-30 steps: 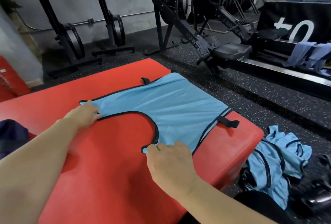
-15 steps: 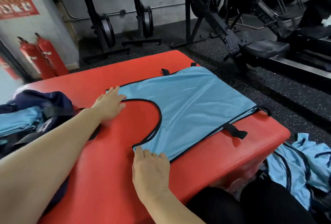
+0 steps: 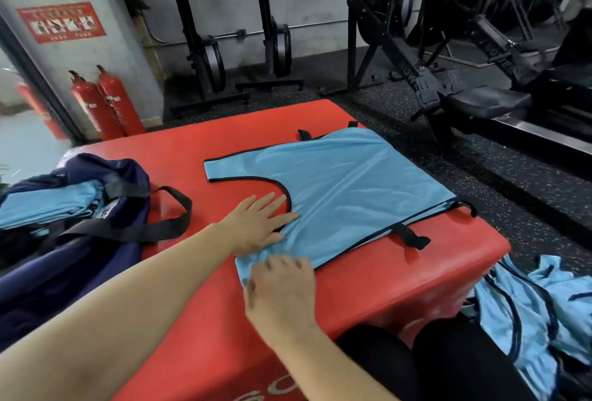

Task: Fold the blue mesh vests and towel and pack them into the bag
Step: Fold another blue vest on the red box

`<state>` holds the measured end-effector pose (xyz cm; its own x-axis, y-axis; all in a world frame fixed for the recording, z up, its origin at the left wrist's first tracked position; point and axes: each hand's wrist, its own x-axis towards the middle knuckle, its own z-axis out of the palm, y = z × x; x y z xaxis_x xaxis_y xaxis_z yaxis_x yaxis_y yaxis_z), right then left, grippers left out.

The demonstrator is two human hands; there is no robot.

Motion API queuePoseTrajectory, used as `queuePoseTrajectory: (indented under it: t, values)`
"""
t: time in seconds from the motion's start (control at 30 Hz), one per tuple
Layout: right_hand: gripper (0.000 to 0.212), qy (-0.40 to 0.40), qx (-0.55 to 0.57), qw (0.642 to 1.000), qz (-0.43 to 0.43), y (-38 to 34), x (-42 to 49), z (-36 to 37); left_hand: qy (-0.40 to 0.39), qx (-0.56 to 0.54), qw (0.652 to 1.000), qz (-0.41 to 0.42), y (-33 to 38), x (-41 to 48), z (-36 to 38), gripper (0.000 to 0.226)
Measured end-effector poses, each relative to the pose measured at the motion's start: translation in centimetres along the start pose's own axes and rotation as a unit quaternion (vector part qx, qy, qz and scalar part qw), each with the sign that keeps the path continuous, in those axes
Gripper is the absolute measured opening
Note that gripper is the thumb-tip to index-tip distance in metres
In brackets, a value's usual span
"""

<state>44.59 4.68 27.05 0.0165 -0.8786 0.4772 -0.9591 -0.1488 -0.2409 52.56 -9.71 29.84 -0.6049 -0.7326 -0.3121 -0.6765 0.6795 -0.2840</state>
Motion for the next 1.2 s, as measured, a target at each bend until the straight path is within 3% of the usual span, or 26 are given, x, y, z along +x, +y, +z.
queuePoseTrajectory:
  t: [0.1, 0.2, 0.27, 0.43, 0.5, 0.6, 0.7, 0.77, 0.9, 1.0, 1.07, 1.2]
  values:
    - [0.006, 0.037, -0.062, 0.996, 0.050, 6.7, 2.7, -1.2, 0.016, 0.042, 0.999, -0.007, -0.1, -0.5, 0.7, 0.054]
    - [0.017, -0.072, -0.133, 0.983, 0.106, 12.9, 3.4, -2.5, 0.017, 0.062, 0.998, -0.013, -1.6, -1.9, 1.2, 0.053]
    - [0.031, -0.148, -0.122, 0.977, 0.096, 15.0, 2.7, -3.3, 0.010, 0.076, 0.997, -0.022, -3.1, -3.4, 1.7, 0.055]
    - [0.027, -0.151, -0.076, 0.985, 0.030, 13.9, 1.6, -3.3, -0.001, 0.112, 0.993, -0.046, -3.5, -5.8, 1.7, 0.061]
    - [0.028, -0.150, -0.071, 0.986, 0.008, 13.3, 1.4, -3.4, 0.042, 0.060, 0.996, -0.048, -1.7, -5.5, 1.1, 0.062]
    - [0.033, -0.166, -0.063, 0.984, 0.015, 13.2, 0.9, -3.6, 0.080, -0.110, 0.989, -0.049, 2.2, -3.8, 0.6, 0.059]
    - [0.034, -0.184, -0.052, 0.982, -0.009, 12.6, 0.2, -4.2, 0.031, -0.247, 0.961, -0.119, 5.4, -2.5, 0.8, 0.063]
    - [0.034, -0.196, 0.004, 0.980, -0.018, 13.0, -0.3, -5.1, 0.004, -0.240, 0.959, -0.148, 6.4, -2.2, 1.4, 0.071]
    - [0.029, -0.094, 0.069, 0.992, 0.057, 17.6, 0.0, -7.3, 0.001, -0.201, 0.967, -0.158, 6.2, -2.7, 2.7, 0.079]
    - [0.030, -0.065, 0.021, 0.990, 0.127, 23.1, 0.3, -8.9, -0.009, -0.188, 0.971, -0.146, 5.7, -3.5, 2.9, 0.110]
    - [0.034, -0.069, -0.036, 0.981, 0.178, 26.7, 0.3, -10.0, -0.018, -0.180, 0.973, -0.141, 5.5, -3.8, 2.9, 0.125]
    - [0.040, -0.140, -0.130, 0.965, 0.182, 31.8, 0.0, -11.0, -0.037, -0.154, 0.978, -0.137, 5.5, -3.8, 2.2, 0.126]
